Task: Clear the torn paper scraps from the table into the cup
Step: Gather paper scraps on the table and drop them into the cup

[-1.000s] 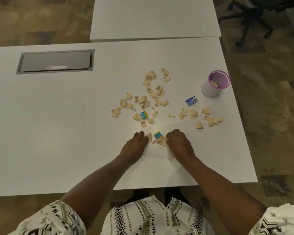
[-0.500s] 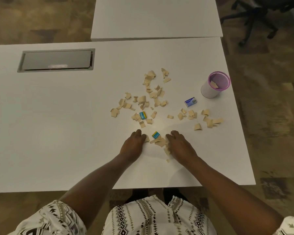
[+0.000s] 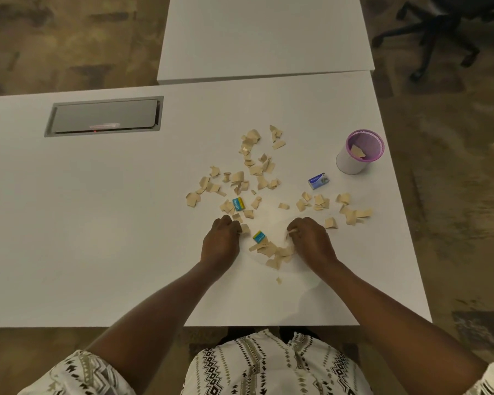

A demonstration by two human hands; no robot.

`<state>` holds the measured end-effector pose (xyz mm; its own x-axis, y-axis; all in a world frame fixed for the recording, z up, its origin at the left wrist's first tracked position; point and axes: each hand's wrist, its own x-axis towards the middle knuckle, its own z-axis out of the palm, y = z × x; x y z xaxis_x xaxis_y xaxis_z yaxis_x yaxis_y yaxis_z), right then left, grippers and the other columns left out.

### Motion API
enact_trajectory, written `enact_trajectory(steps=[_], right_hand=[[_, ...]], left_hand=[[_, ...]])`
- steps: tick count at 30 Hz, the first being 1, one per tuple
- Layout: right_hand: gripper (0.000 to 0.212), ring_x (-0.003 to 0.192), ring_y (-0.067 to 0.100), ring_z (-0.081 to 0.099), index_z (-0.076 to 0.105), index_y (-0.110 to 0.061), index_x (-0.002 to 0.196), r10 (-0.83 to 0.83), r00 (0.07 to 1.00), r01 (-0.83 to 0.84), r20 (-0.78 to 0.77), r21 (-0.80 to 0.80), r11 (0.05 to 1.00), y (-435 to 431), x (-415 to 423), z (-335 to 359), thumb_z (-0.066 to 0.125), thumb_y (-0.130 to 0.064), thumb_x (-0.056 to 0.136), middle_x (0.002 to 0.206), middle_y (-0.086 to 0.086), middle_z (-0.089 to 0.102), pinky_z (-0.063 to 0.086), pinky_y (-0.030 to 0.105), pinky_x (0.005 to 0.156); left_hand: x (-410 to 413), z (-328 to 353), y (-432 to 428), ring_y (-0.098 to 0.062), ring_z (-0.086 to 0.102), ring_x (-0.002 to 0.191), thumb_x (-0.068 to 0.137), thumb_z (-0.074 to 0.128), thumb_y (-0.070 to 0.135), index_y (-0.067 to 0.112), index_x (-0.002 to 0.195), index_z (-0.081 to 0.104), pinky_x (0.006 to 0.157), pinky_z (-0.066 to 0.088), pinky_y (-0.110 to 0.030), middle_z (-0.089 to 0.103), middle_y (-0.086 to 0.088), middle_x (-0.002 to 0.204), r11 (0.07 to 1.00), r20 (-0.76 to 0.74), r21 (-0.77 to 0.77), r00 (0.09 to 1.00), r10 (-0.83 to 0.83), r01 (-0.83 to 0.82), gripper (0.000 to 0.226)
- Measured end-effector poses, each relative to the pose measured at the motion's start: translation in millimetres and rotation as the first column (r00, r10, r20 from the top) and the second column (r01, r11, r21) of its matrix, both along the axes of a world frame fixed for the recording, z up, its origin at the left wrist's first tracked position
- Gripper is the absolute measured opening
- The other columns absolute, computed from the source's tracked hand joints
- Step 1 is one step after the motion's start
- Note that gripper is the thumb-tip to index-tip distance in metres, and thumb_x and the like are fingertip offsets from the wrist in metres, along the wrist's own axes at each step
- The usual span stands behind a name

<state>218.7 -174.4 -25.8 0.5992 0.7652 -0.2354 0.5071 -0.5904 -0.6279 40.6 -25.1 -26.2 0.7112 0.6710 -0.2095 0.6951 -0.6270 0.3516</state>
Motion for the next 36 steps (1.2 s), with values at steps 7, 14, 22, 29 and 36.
enact_trajectory(steps=[7,14,22,29,36], right_hand=[[0.008,0.091,0.009,0.061,0.074,-0.017,0.095,-0.265,0.930,0.279,-0.253,0.021,0.960,10,36,13,0.068,-0.018,0.089,0.092,-0.009,0.070,0.041,0.016,0.079],[0.011,0.080,0.004,0.062,0.076,-0.012,0.093,-0.363,0.873,0.407,-0.326,0.076,0.910,17,77,30,0.074,-0.020,0.086,0.092,-0.003,0.075,0.042,0.006,0.067],[0.012,0.087,0.011,0.063,0.075,-0.013,0.098,-0.474,0.841,0.522,-0.260,0.166,0.836,12,144,52,0.069,-0.020,0.089,0.096,-0.003,0.074,0.044,0.008,0.071],[0.012,0.083,0.020,0.063,0.073,-0.011,0.096,-0.574,0.804,0.594,-0.152,0.172,0.786,22,210,60,0.068,-0.018,0.088,0.095,0.007,0.073,0.046,0.026,0.073],[0.022,0.100,0.029,0.067,0.074,-0.012,0.106,-0.501,0.849,0.511,-0.168,0.019,0.859,36,234,63,0.063,-0.013,0.087,0.108,0.010,0.072,0.056,0.042,0.090]], left_hand=[[47,19,3,-0.019,0.058,0.081,0.092,0.060,0.012,0.013,0.091,0.070,0.066,0.040,-0.026,0.061,0.000,0.092,0.966,0.160,-0.186,0.964,0.211,-0.180,0.010],[110,45,1,-0.016,0.063,0.077,0.091,0.065,0.027,0.013,0.076,0.069,0.074,0.048,-0.031,0.069,0.003,0.079,0.845,0.240,-0.465,0.881,0.408,-0.264,0.021],[188,67,2,-0.020,0.069,0.064,0.094,0.062,0.032,0.012,0.076,0.068,0.073,0.059,-0.046,0.073,-0.004,0.076,0.832,0.297,-0.538,0.893,0.337,-0.135,0.028],[276,82,2,-0.016,0.066,0.073,0.094,0.062,0.037,0.015,0.077,0.072,0.072,0.053,-0.032,0.072,0.003,0.080,0.899,0.375,-0.437,0.905,0.200,-0.018,0.030],[333,73,-2,-0.028,0.063,0.086,0.088,0.060,0.026,0.014,0.088,0.073,0.073,0.052,-0.034,0.069,-0.008,0.093,0.930,0.260,-0.368,0.960,0.101,0.002,0.018]])
